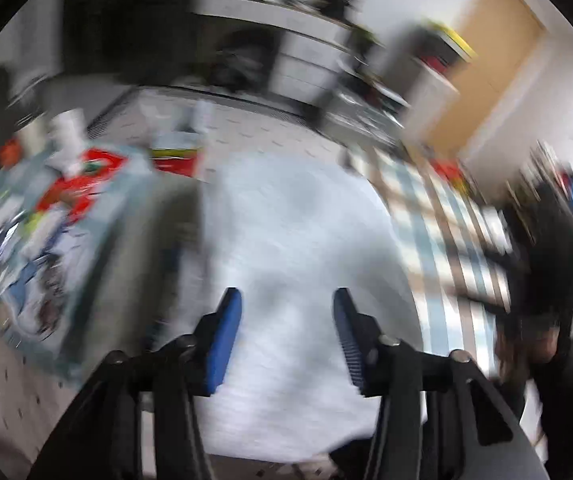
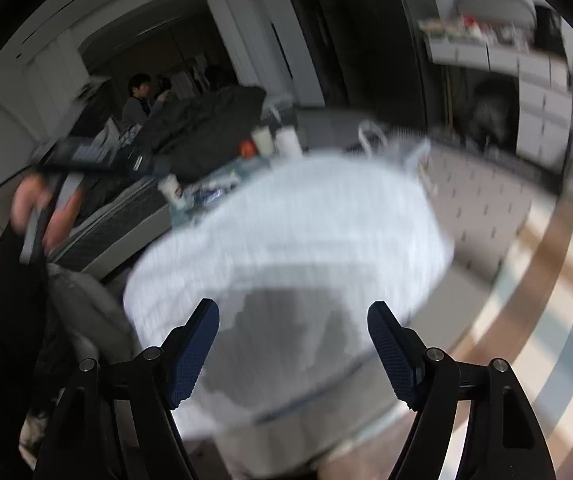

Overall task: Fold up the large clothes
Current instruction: 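Lower the bundle onto the plaid cloth on the cabinet and open both grippers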

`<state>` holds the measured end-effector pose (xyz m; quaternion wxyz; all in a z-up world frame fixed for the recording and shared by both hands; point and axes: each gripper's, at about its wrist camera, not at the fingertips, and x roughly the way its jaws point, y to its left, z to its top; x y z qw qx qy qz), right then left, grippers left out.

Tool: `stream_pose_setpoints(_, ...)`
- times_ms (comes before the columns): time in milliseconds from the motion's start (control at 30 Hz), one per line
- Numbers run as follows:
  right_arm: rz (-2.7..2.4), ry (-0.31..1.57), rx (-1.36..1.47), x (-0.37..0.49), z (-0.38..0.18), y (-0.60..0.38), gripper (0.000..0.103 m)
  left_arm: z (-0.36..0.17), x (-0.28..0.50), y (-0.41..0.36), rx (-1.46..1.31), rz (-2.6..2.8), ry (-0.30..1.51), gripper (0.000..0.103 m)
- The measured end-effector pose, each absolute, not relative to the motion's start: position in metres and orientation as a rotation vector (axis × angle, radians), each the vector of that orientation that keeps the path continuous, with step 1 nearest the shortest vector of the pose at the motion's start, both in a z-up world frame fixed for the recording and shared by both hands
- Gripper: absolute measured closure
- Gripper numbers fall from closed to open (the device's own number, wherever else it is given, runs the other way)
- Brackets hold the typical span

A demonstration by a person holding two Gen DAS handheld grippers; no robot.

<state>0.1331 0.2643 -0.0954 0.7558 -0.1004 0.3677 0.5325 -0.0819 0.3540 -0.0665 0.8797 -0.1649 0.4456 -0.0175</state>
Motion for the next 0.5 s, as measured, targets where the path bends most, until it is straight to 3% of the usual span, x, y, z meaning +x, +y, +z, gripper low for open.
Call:
stream_pose_setpoints(67,1.140,0.809,-0.260,0.129,-0.097,0.302,0.027,-0.115,-0.067,0.341,-0.321,0.008,1.043,0.060)
stream_pose_setpoints(133,1.050,0.887,-0.394,0.126,-0.121,0.333,0.038,-0.151,-0.057,0.349,-0.374,0.041,1.072,0.060)
stream_pose_setpoints(200,0.968,0.949,-0.478,0.128,-0.160,0.340,0.036,-0.170,-0.053,0.366,-0.476,0.039,1.036,0.058)
stream_pose_setpoints(500,0.988,0.962,-0.353,0.125,-0.142,0.305,0.037,-0.145,-0.087,0.358,-0.497,0.178,0.903,0.057)
